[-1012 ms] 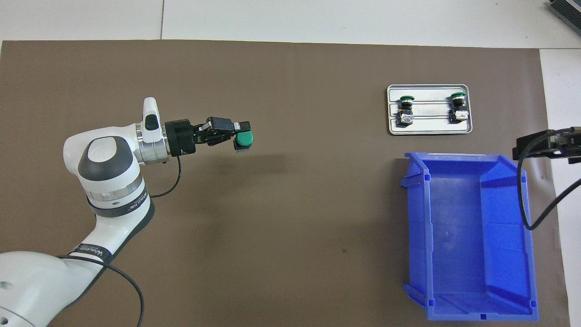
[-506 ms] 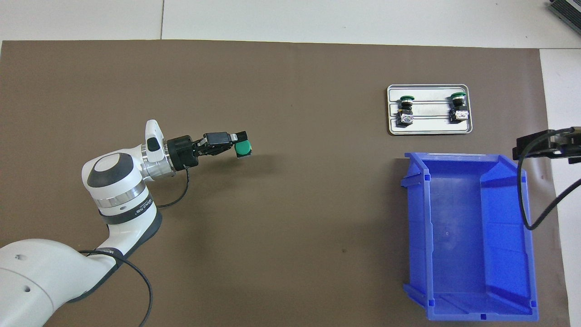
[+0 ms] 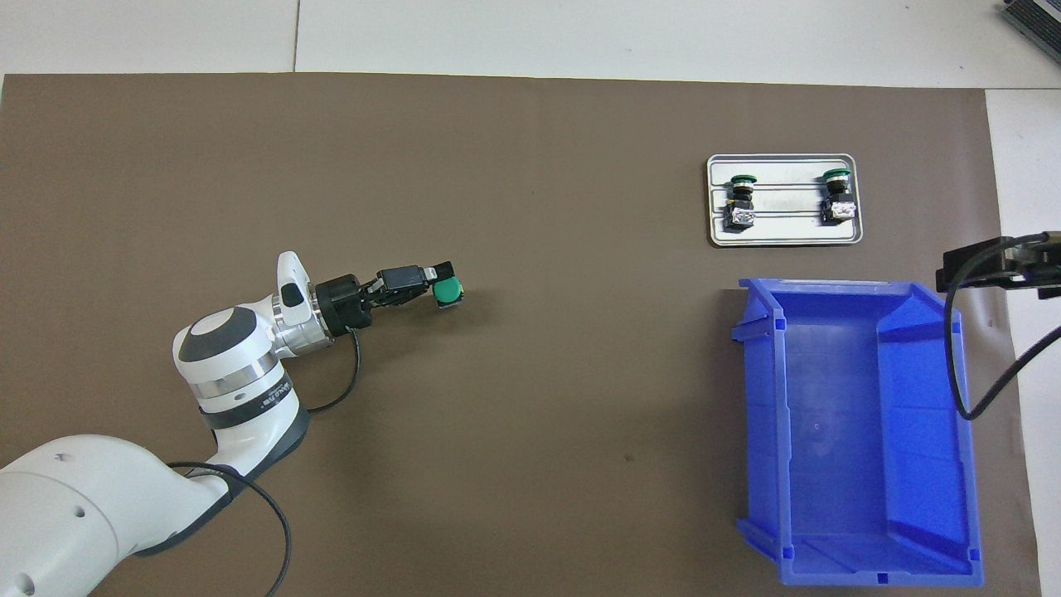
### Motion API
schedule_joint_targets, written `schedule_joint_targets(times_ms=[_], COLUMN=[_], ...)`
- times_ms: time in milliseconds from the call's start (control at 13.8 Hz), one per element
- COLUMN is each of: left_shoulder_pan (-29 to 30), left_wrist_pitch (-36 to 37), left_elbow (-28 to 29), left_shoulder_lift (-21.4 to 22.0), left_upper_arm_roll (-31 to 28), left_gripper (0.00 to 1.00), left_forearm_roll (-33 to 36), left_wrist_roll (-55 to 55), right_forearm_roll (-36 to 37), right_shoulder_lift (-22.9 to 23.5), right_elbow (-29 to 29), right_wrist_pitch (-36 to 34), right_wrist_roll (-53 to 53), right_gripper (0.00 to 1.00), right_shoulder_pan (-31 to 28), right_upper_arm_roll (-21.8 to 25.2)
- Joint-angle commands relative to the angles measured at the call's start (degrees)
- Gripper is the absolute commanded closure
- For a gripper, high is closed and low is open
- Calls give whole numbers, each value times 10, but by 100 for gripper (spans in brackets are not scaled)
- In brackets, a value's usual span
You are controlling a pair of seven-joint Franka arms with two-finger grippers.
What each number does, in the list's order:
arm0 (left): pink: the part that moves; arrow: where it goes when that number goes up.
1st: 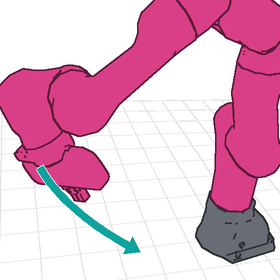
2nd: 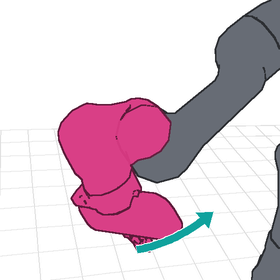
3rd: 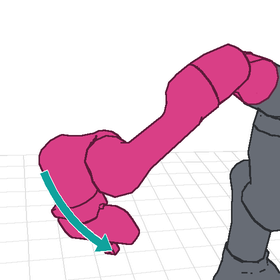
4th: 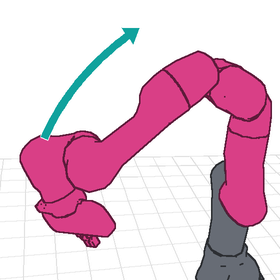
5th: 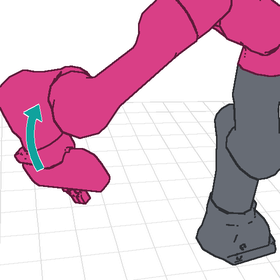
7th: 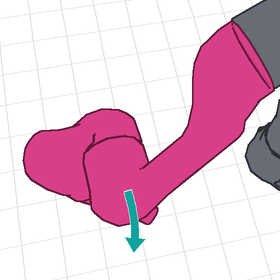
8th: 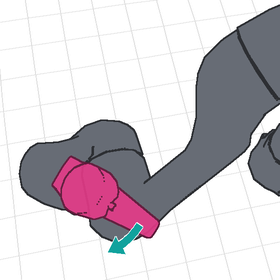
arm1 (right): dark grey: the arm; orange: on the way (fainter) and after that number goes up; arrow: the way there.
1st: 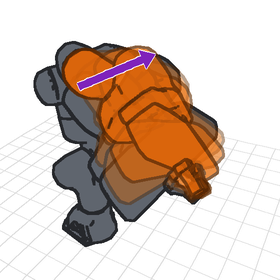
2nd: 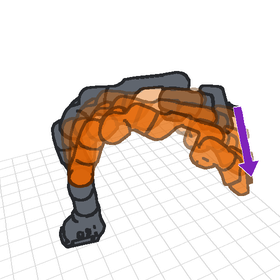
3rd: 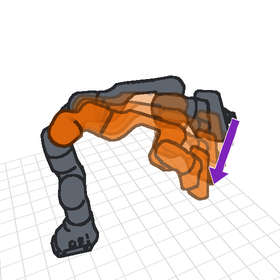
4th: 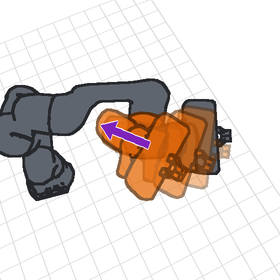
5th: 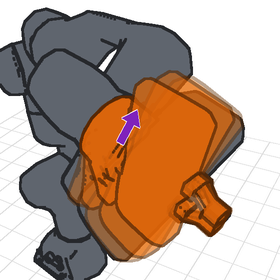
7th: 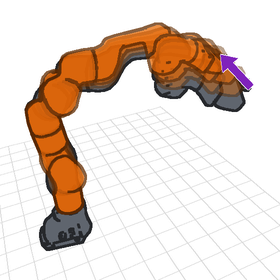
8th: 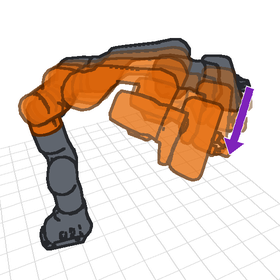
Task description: Place and press button with both arms
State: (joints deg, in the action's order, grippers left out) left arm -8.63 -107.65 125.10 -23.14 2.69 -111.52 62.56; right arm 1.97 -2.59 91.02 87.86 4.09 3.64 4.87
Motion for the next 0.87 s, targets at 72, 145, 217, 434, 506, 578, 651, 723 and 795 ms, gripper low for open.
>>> schedule_joint_targets(times_ms=[72,145,217,434,506,578,651,723,795], left_shoulder_pan=[-1,2,4,5,7,7,8,8,8], left_wrist_pitch=[13,16,18,19,19,19,20,17,14], left_elbow=[33,44,47,50,50,51,53,55,56], left_shoulder_lift=[14,15,16,17,17,17,18,18,18], left_upper_arm_roll=[-4,-4,-4,-4,-4,-4,-4,-4,-4], left_gripper=[100,100,100,100,100,100,100,100,100], left_forearm_roll=[-14,-14,-13,-13,-12,-12,-12,-12,-12], left_wrist_roll=[21,21,21,20,20,20,20,19,19], right_forearm_roll=[-14,-14,-14,-14,-14,-14,-14,-14,-14], right_shoulder_lift=[-9,-10,-9,-10,-9,-9,-9,-10,-9], right_elbow=[10,10,10,10,10,10,10,10,10], right_wrist_pitch=[4,4,4,4,4,4,4,4,4], right_wrist_roll=[-13,-13,-13,-13,-13,-13,-13,-13,-13], right_gripper=[0,0,0,0,0,0,0,0,0], right_shoulder_pan=[-2,-2,-2,-2,-2,-2,-2,-2,-2], right_upper_arm_roll=[1,1,1,1,1,1,1,1,1])
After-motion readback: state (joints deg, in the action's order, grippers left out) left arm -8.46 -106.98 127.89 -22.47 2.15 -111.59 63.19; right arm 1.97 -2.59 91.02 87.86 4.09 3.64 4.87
